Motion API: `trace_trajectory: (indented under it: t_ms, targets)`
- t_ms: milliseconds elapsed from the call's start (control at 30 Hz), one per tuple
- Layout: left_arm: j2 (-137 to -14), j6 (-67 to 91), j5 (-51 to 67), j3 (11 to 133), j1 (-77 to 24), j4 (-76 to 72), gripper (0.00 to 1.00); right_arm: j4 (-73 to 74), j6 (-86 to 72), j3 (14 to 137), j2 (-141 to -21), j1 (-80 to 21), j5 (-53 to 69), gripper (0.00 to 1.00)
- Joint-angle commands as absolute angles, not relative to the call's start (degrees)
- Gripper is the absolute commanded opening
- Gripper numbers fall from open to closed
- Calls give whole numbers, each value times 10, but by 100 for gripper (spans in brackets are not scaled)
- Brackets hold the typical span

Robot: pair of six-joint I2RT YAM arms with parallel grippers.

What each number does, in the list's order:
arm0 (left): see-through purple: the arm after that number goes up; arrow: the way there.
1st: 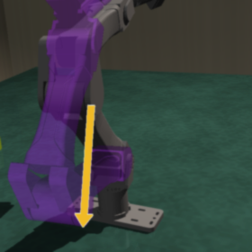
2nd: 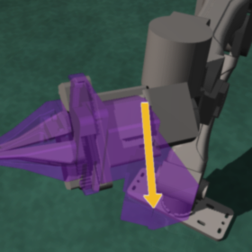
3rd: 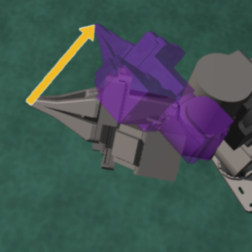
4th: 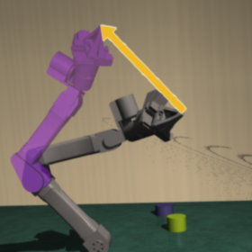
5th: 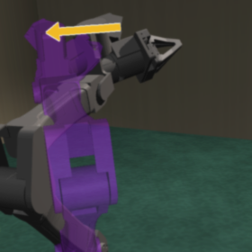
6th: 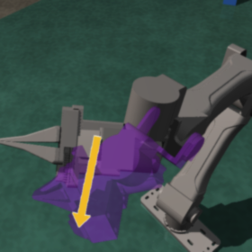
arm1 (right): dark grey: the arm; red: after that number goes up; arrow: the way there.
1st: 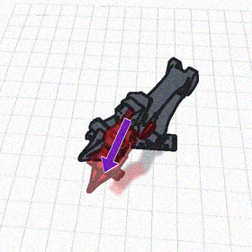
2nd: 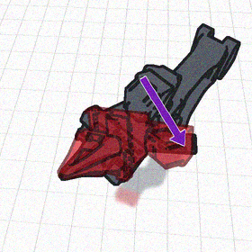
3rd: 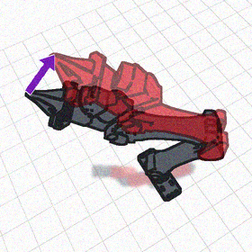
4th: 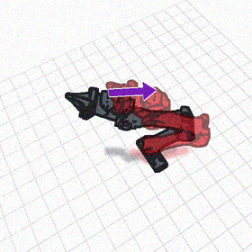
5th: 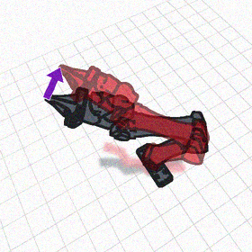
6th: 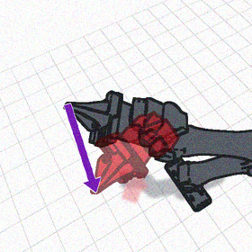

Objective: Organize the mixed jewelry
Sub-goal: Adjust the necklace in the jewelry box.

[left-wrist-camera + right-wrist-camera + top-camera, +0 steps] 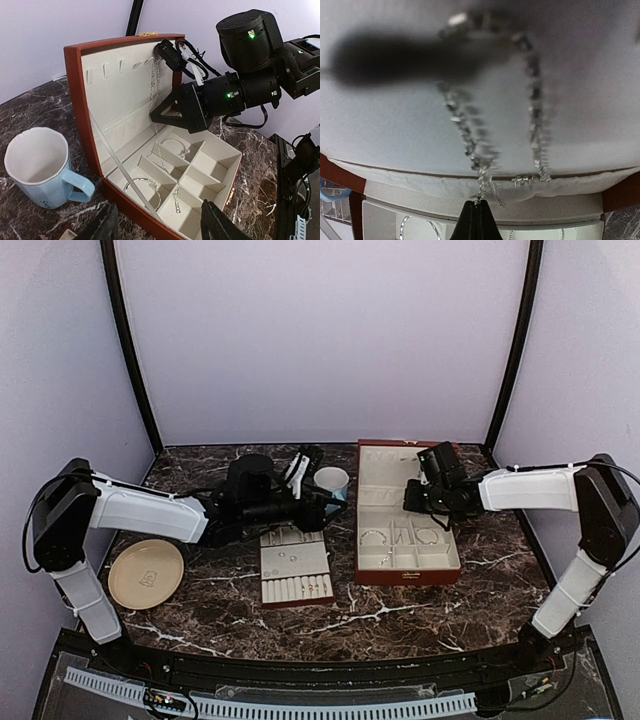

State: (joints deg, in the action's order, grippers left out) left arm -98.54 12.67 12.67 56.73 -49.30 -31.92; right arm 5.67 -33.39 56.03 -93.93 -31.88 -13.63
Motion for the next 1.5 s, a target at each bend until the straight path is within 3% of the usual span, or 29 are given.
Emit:
trace_trajectory:
  t_ms: [0, 500, 1467]
  targets:
    - [-1021, 119, 152, 611, -499, -358, 58, 59, -330, 567, -896, -322, -155, 0]
    - [-1197, 96, 178, 780, -549, -352, 58, 59, -335, 557, -838, -321, -144, 0]
    - [-1191, 43, 218, 700, -579, -267, 56, 52, -350, 522, -841, -321, -123, 0]
